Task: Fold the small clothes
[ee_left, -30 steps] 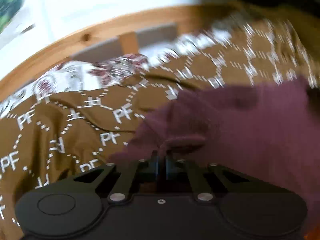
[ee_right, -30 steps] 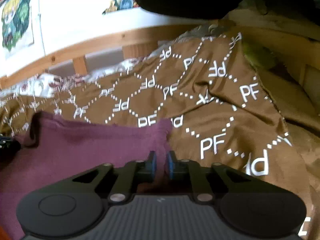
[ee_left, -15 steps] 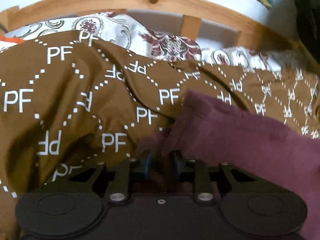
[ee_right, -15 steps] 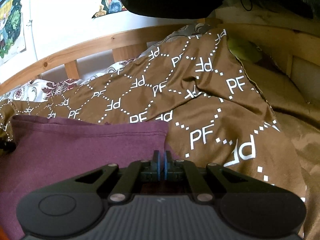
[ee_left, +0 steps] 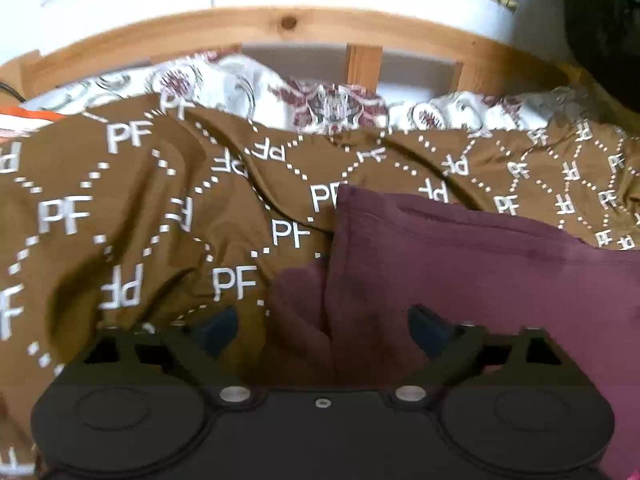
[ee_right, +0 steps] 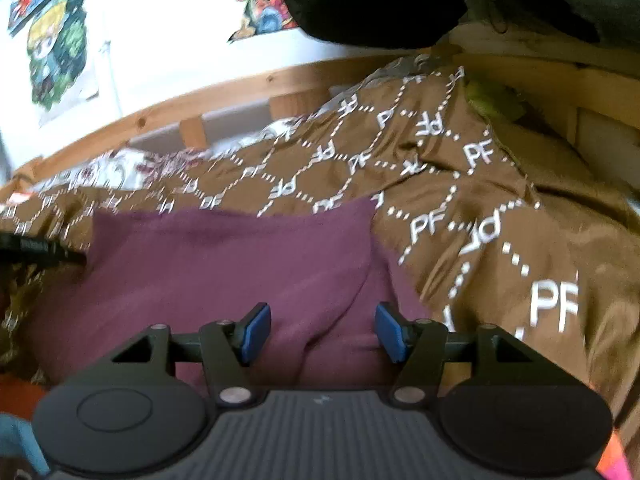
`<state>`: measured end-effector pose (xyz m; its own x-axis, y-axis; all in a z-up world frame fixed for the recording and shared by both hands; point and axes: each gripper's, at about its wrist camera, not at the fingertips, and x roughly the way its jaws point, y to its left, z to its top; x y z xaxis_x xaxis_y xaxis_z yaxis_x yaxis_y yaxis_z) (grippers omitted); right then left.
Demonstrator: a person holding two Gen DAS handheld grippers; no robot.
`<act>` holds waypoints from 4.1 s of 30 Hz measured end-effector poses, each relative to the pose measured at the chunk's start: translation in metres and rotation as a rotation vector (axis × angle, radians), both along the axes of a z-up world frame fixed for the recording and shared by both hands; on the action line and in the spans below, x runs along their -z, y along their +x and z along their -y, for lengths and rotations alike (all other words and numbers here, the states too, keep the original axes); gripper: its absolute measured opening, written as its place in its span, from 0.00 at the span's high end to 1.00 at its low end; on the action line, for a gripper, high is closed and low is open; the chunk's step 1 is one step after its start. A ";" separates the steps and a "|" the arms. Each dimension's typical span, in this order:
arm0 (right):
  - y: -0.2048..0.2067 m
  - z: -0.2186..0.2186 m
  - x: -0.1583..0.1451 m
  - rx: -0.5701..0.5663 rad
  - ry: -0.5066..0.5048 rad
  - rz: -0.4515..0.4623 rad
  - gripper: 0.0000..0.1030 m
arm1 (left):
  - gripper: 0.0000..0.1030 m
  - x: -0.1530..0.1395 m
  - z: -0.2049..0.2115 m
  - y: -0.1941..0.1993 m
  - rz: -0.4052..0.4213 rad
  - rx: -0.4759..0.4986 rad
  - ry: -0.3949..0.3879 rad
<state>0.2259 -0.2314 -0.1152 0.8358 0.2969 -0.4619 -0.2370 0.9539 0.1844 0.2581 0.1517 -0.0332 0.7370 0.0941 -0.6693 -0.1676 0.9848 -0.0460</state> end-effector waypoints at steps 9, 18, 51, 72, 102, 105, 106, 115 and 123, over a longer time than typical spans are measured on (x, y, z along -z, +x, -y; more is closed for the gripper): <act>-0.027 0.002 -0.005 0.041 0.057 0.039 0.38 | 0.01 -0.006 0.022 -0.071 0.020 -0.022 0.080; -0.034 0.007 0.012 0.010 0.242 -0.128 0.90 | 0.01 0.007 0.025 -0.115 -0.044 -0.116 -0.022; -0.078 -0.032 0.005 0.040 0.005 0.082 0.00 | 0.01 0.000 0.038 -0.123 -0.073 -0.091 0.016; -0.072 -0.178 0.021 0.017 -0.373 0.213 0.00 | 0.01 0.010 -0.010 -0.103 0.023 0.002 -0.129; -0.058 -0.156 0.050 -0.013 -0.219 0.212 0.00 | 0.01 0.026 -0.018 -0.055 -0.060 0.123 -0.131; -0.058 -0.156 0.050 -0.013 -0.220 0.213 0.00 | 0.05 0.026 -0.016 -0.053 -0.070 0.150 -0.148; -0.058 -0.156 0.051 -0.013 -0.220 0.213 0.00 | 0.07 0.027 -0.015 -0.052 -0.077 0.152 -0.147; -0.058 -0.157 0.051 -0.013 -0.218 0.212 0.00 | 0.38 0.024 -0.019 -0.052 -0.111 0.122 -0.177; -0.058 -0.156 0.050 -0.023 -0.212 0.203 0.00 | 0.81 0.004 0.008 -0.055 -0.107 0.126 -0.044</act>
<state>0.1679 -0.0757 -0.1647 0.9115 0.2315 -0.3399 -0.2707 0.9600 -0.0720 0.2034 0.1436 -0.0372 0.6655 -0.0259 -0.7460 -0.0491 0.9957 -0.0784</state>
